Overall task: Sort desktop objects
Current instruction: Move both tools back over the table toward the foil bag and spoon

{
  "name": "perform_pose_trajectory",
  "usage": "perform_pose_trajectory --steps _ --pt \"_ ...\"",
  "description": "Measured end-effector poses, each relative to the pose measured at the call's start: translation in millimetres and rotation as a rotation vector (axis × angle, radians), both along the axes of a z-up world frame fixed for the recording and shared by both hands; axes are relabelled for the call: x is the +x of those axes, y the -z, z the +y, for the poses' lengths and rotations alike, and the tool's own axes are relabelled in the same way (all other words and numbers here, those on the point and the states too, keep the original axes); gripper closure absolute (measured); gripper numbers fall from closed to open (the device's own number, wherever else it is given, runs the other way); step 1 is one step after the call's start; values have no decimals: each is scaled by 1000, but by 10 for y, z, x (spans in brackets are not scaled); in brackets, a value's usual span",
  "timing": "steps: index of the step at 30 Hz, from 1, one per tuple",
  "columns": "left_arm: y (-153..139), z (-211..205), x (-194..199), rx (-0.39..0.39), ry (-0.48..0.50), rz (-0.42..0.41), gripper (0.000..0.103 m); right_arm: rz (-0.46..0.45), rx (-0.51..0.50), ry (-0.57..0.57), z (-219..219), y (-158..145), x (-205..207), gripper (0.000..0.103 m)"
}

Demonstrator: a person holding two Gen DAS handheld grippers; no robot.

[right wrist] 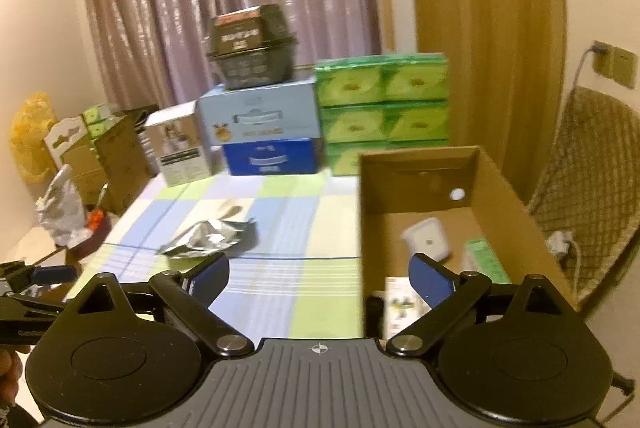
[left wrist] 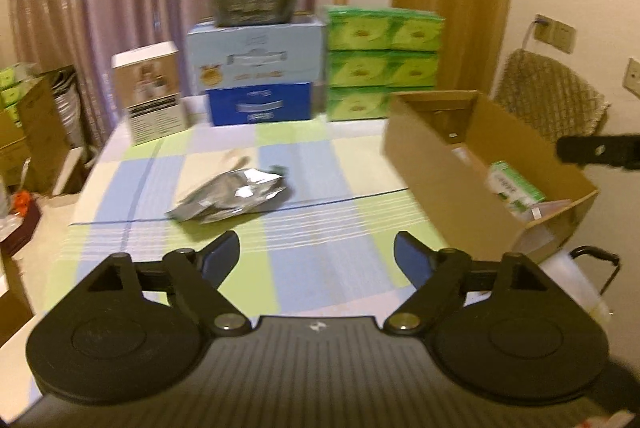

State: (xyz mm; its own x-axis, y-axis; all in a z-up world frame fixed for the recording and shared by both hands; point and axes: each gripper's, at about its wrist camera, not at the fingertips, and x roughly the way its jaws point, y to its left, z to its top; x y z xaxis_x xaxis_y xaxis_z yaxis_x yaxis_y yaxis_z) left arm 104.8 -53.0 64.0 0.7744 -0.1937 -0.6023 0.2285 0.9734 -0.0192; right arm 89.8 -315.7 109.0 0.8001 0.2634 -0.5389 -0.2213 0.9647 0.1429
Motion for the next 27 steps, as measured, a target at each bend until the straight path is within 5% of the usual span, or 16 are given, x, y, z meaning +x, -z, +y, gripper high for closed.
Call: perform_pose_trajectory --steps 8,27 --pt "110 570 -5 68 -86 8 5 20 -20 -80 491 102 120 5" --pt "326 1162 370 120 -71 54 2 40 -268 -347 1349 572 631 5"
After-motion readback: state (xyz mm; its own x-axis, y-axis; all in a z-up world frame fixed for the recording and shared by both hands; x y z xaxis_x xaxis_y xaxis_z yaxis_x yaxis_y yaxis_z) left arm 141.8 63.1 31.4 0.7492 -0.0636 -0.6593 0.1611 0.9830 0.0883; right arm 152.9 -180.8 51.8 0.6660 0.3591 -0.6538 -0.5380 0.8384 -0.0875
